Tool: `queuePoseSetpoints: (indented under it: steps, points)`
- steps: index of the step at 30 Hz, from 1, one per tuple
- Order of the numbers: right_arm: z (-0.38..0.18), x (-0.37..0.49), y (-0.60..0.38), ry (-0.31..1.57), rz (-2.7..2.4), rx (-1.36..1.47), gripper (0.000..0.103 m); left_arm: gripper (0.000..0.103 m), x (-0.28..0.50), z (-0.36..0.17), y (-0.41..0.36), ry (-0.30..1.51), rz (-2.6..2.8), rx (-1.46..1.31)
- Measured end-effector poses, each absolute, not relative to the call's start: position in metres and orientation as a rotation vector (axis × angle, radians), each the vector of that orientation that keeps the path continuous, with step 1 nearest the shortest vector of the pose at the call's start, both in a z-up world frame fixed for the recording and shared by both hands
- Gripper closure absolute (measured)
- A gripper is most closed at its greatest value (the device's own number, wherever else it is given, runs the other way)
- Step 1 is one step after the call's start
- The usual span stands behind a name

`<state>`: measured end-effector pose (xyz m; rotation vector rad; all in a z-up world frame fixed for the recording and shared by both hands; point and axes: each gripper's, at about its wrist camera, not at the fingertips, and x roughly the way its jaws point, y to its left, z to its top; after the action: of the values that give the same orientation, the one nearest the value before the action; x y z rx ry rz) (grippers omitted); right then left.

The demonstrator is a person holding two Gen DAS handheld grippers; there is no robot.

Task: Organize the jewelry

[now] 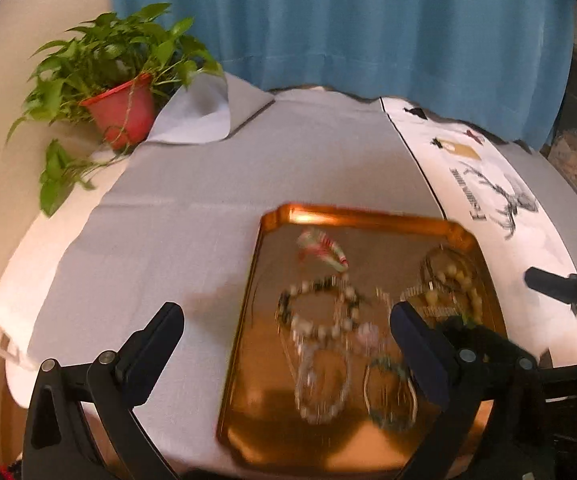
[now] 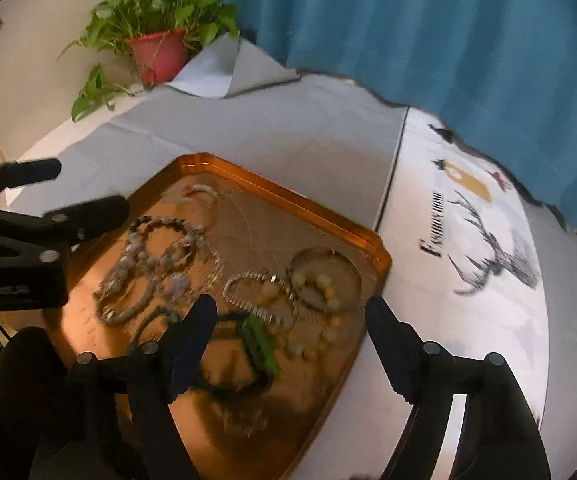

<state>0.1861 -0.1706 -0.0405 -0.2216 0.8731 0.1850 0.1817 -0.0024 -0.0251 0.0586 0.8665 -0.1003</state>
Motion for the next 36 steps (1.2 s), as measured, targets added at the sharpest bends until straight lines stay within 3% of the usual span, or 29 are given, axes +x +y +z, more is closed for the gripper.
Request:
queuePoseSetpoints:
  steps: [16, 36]
  points:
    - [-0.03, 0.031, -0.166, 0.828, 0.096, -0.152, 0.023, 0.001, 0.023, 0.004, 0.008, 0.755, -0.079, 0.06]
    - [-0.015, -0.015, -0.159, 0.776, 0.086, -0.204, 0.022, 0.001, -0.023, 0.014, -0.004, 0.71, -0.077, 0.102]
